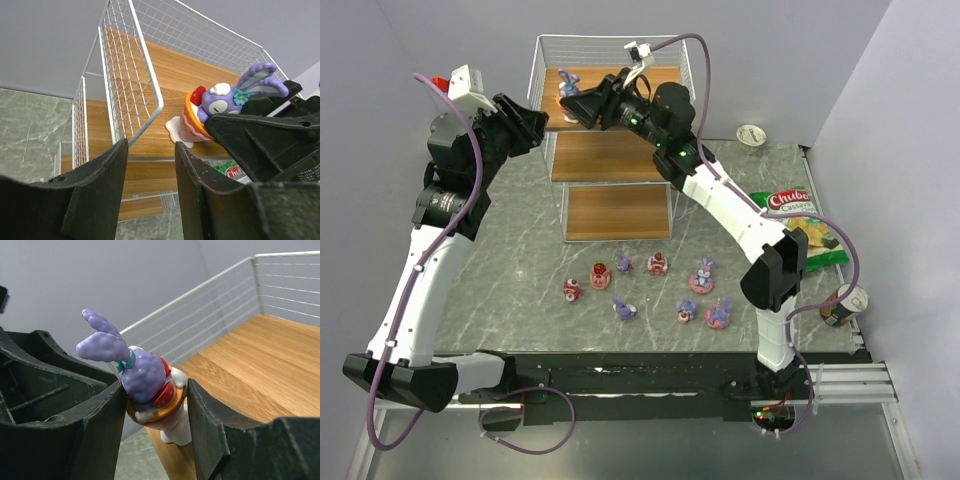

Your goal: Place and organize the plastic toys onto the shelf

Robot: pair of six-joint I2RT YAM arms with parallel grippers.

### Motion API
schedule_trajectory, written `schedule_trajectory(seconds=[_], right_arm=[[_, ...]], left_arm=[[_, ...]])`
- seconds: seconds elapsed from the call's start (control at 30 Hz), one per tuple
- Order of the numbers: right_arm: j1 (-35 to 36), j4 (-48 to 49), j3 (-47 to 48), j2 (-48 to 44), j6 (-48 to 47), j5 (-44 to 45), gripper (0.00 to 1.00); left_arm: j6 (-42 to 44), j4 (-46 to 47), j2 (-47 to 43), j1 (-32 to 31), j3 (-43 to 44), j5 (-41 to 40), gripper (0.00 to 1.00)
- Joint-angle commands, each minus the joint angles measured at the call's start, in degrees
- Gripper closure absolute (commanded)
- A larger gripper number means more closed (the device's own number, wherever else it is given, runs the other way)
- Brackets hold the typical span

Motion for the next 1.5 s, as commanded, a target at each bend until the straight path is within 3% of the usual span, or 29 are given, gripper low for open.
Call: schedule_trajectory(seconds=[0.0,0.27,0.5,0.7,1.03,1.47], right_arm=[[0.1,2.1,3.9,3.0,5.0,-3.9,1.00],[-0.1,-1.8,8.5,5.5,4.3,-3.9,1.00],[0.0,-5.7,8.1,4.3,-2.9,-0.2,0.89],[0.0,-5.9,7.2,3.8,-5.9,0.4,0.76],[-0.1,-4.6,6.7,2.7,-5.6,0.0,0.38],[-0.1,-4.0,6.4,0.3,-4.5,2.2,0.16]], left_arm=[[-1.0,0.3,0.7,-1.0,0.7,5.8,0.52],[-1.0,0.3,0.6,-1.0,0.7,6.0,0.52],[-0.5,0.1,0.4,-1.0,0.5,5.6,0.53],[-0.2,-0.1,0.3,-1.0,0.7,5.3,0.53],[0.1,-0.4,0.3,-1.0,1.4,5.0,0.49],[0.6,-1.0,0.3,-1.0,2.2,4.2,0.45]])
